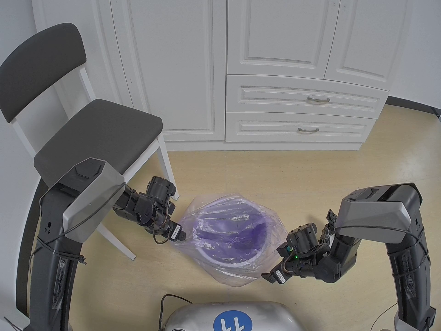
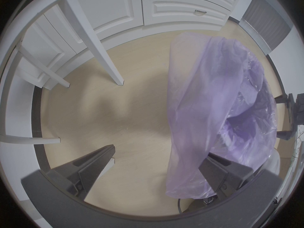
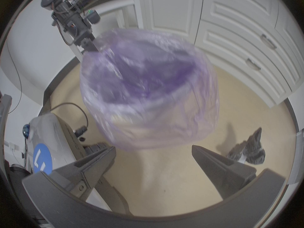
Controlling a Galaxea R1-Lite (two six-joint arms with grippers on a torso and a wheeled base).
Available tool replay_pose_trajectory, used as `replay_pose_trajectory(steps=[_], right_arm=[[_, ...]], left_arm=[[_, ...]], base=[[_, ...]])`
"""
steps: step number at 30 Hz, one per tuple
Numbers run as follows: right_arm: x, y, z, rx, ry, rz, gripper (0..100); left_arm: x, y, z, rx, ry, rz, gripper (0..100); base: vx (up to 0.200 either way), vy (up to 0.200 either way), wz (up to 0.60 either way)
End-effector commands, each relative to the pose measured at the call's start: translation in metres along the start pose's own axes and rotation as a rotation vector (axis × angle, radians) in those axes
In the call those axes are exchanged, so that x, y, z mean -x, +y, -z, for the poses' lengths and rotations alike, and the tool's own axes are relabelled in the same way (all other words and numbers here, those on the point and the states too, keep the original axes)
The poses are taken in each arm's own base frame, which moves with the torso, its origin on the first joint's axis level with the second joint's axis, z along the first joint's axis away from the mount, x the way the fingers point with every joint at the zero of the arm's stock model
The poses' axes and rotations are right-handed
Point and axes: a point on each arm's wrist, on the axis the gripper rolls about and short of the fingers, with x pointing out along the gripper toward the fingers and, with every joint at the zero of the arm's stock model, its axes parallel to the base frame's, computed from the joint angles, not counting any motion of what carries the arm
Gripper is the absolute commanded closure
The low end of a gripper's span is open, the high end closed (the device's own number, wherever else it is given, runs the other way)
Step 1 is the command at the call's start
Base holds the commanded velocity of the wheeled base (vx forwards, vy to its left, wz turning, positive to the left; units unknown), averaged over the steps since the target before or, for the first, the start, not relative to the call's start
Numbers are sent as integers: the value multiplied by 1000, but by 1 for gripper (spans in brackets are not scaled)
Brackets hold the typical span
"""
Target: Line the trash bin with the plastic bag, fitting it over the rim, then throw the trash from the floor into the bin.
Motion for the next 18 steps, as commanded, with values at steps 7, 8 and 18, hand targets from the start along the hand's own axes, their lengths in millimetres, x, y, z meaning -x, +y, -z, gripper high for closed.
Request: replay_pose_trajectory(steps=[7,8,18], right_arm=[[-6,-26,-23,-97,54,25,0],[-7,-28,-23,-108,53,27,0],[-9,-33,-24,-122,50,50,0]], left_arm=[[-25,9,-14,42,-6,-46,0],[-26,10,-18,63,-14,-67,0],[-42,9,-27,116,-40,-166,0]], base=[[0,0,0],[0,0,0],[0,0,0]])
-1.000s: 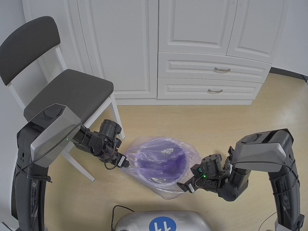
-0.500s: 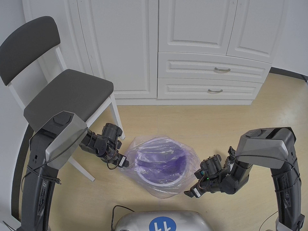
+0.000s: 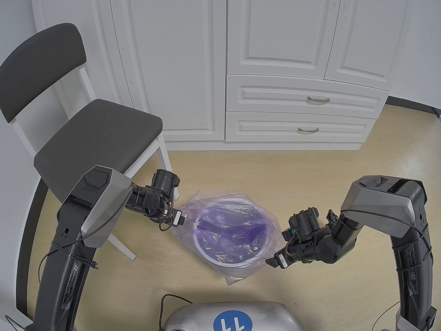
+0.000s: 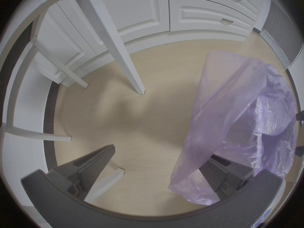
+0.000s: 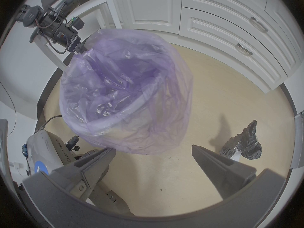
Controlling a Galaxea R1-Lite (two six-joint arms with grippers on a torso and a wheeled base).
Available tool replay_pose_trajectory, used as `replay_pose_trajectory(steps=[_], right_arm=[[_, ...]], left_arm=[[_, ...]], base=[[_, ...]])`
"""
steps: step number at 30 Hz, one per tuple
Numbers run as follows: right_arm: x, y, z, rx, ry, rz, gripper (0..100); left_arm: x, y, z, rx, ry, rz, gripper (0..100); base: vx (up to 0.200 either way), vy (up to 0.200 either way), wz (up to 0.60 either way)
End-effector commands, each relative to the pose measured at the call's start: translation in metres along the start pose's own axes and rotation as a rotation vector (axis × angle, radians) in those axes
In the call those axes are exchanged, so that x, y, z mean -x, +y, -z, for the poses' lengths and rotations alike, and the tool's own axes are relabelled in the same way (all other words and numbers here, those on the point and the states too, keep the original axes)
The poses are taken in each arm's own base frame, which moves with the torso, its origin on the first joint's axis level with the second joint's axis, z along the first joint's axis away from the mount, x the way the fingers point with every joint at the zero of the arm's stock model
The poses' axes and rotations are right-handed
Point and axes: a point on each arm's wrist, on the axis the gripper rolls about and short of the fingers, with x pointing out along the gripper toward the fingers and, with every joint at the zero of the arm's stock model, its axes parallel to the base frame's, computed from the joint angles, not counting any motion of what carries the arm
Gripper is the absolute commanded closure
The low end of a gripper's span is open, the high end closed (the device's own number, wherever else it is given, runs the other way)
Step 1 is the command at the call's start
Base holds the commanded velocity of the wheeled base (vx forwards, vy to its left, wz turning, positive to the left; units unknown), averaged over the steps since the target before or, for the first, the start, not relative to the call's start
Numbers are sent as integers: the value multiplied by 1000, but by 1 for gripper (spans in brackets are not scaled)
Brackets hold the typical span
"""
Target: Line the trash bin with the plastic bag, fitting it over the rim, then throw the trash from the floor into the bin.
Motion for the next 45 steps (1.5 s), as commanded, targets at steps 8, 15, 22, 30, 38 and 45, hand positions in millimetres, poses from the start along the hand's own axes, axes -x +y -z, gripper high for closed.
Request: replay_pose_trajectory(steps=[8,15,22,30,38,45], right_arm=[[9,-17,-6,-8,-26,35,0],[6,-33,-11,-20,-48,93,0],[-1,-43,-16,-43,-63,139,0],[21,-45,-21,-38,-82,135,0],[33,-47,-32,-48,-140,136,0],[16,-50,-35,-86,-214,146,0]], left_arm=[[22,-9,0,-10,2,76,0],[34,-15,-4,-20,-17,77,0],[30,-16,-9,-5,-83,72,0],[16,-22,-10,29,-149,62,0],[16,-24,-20,100,-214,71,0],[23,-22,-18,88,-202,72,0]], base=[[0,0,0],[0,0,0],[0,0,0],[0,0,0],[0,0,0],[0,0,0]])
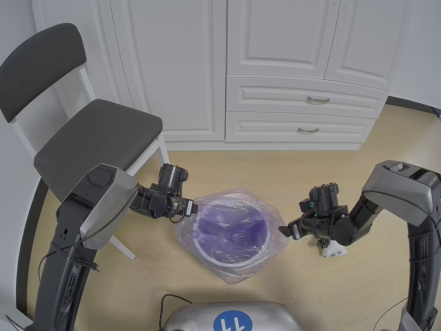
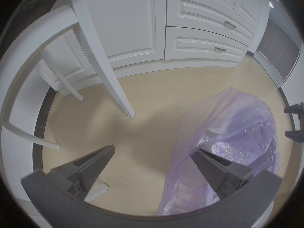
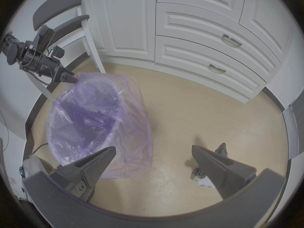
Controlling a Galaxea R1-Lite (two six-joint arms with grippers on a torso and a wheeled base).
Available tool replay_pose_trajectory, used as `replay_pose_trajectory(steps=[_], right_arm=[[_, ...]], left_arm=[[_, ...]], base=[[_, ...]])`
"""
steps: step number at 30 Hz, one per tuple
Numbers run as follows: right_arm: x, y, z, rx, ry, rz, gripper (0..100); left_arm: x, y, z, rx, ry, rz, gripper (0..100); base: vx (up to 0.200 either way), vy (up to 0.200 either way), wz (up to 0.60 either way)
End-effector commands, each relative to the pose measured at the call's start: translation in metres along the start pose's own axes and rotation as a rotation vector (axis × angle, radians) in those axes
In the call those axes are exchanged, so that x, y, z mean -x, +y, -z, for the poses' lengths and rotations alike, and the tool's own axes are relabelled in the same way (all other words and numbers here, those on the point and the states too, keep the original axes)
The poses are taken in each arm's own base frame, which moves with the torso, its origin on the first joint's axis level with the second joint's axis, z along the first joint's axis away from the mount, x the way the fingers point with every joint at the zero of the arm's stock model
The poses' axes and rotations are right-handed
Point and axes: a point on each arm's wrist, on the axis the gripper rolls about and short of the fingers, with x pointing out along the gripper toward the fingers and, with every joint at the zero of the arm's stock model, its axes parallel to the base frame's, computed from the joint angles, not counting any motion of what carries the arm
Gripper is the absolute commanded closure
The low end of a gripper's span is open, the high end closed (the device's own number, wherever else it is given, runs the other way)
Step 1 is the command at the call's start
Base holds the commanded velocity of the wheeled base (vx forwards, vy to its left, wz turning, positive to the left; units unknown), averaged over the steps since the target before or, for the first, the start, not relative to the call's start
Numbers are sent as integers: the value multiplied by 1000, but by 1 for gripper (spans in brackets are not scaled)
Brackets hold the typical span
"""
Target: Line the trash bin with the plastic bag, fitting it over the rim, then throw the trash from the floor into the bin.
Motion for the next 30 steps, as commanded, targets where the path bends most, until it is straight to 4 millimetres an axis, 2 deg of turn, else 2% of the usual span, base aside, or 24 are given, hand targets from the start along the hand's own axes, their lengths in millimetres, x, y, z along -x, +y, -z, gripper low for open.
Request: replay_pose_trajectory(steps=[1,7,12,19,20,23,30], right_arm=[[-14,1,5,-18,-9,2,0],[-47,2,16,-64,-9,8,0],[-67,4,11,-152,-62,8,0],[-80,1,-2,-230,-125,25,0],[-82,0,-6,-258,-145,25,0],[-86,0,-13,-297,-173,23,0],[-99,-6,-16,-357,-211,28,0]], left_arm=[[4,0,0,-6,3,2,0],[10,-2,-5,-1,-9,6,0],[12,-1,-5,-1,-10,9,0],[0,-3,-6,20,-90,13,0],[-10,-3,-4,25,-121,6,0],[-16,-4,-2,29,-126,5,0],[-25,-5,-8,96,-167,11,0]], base=[[0,0,0],[0,0,0],[0,0,0],[0,0,0],[0,0,0],[0,0,0],[0,0,0]])
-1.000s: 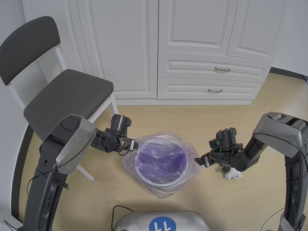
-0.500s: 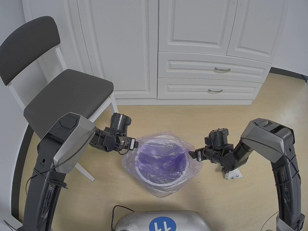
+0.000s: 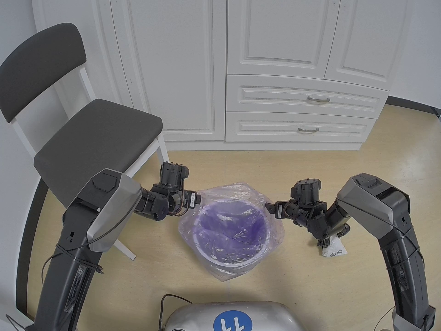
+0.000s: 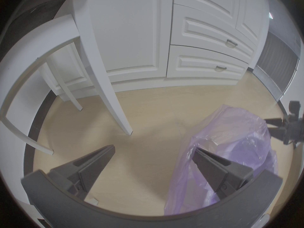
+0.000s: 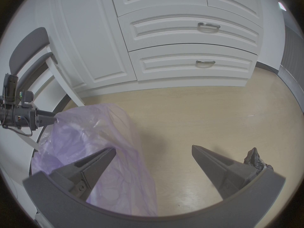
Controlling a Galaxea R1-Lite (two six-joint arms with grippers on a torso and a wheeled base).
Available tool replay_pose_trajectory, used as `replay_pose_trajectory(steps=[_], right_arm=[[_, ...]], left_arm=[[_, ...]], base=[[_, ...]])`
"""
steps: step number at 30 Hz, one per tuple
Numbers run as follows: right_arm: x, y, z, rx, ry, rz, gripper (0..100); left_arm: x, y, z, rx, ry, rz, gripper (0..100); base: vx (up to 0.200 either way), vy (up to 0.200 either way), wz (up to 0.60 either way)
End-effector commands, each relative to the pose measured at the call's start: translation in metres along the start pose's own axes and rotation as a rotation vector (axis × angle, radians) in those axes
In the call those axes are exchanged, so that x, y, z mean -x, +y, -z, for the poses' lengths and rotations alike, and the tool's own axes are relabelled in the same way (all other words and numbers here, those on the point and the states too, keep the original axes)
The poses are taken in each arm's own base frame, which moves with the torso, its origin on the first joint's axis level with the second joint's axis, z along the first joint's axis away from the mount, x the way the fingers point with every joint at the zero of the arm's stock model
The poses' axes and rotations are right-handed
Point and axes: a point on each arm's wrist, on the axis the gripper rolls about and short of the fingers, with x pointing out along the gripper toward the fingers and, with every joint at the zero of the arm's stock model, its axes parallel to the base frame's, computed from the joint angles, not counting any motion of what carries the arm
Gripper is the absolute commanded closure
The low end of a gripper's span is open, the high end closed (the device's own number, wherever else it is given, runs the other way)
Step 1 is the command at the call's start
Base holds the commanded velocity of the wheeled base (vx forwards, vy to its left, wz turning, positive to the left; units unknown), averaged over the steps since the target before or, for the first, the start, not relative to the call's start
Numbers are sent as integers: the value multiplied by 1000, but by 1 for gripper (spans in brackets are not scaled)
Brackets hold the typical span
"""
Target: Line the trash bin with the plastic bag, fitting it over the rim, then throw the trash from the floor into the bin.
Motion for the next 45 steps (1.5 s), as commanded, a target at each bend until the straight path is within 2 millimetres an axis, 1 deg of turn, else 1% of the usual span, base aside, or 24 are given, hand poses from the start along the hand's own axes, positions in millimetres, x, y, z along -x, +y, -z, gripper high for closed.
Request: replay_pose_trajectory(steps=[1,6,10,11,13,15,17,20,23,26,27,28,29,30,31,32,33,36,38,39,42,45], right_arm=[[-13,-4,7,-25,-10,5,0],[-22,-10,7,-45,-21,14,0],[-26,-12,13,-44,-10,19,0],[-27,-13,17,-42,-1,21,0],[-27,-13,17,-42,2,21,0],[-27,-13,18,-39,43,27,0],[-26,-13,16,-38,79,34,0],[-26,-14,17,-39,122,43,0],[-25,-13,15,-55,121,42,0],[-25,-11,13,-83,108,39,0],[-21,-9,5,-98,77,30,0],[-20,-8,3,-99,68,27,0],[-12,-6,-4,-96,56,21,0],[-11,-6,-4,-95,56,20,0],[-1,-6,-7,-77,75,20,0],[-1,-6,-7,-77,75,20,0],[10,-7,-4,-27,118,20,0],[19,-7,11,51,179,14,0],[19,-7,11,51,179,14,0],[28,-2,22,87,231,-8,0],[43,-3,22,130,265,-52,0],[59,-3,25,178,305,-102,0]], left_arm=[[-13,-2,4,46,-15,0,0],[-21,-1,4,72,-34,-2,0],[-25,2,7,72,-24,-8,0],[-25,5,8,71,-4,-15,0],[-25,8,10,68,14,-22,0],[-26,12,10,68,53,-32,0],[-26,13,17,59,120,-41,0],[-23,16,18,50,161,-68,0],[-22,17,18,51,169,-70,0],[-20,17,13,53,158,-71,0],[-14,16,3,57,140,-68,0],[-12,17,0,60,134,-68,0],[-4,16,-11,67,114,-64,0],[-4,16,-11,67,114,-64,0],[5,17,-15,61,119,-62,0],[5,17,-15,61,119,-62,0],[15,17,-20,57,119,-58,0],[23,16,-24,54,118,-54,0],[23,16,-24,54,118,-54,0],[27,14,-26,48,127,-57,0],[33,15,-26,41,138,-58,0],[44,16,-27,13,154,-51,0]], base=[[0,0,0],[0,0,0],[0,0,0],[0,0,0],[0,0,0],[0,0,0],[0,0,0],[0,0,0],[0,0,0],[0,0,0],[0,0,0],[0,0,0],[0,0,0],[0,0,0],[0,0,0],[0,0,0],[0,0,0],[0,0,0],[0,0,0],[0,0,0],[0,0,0],[0,0,0]])
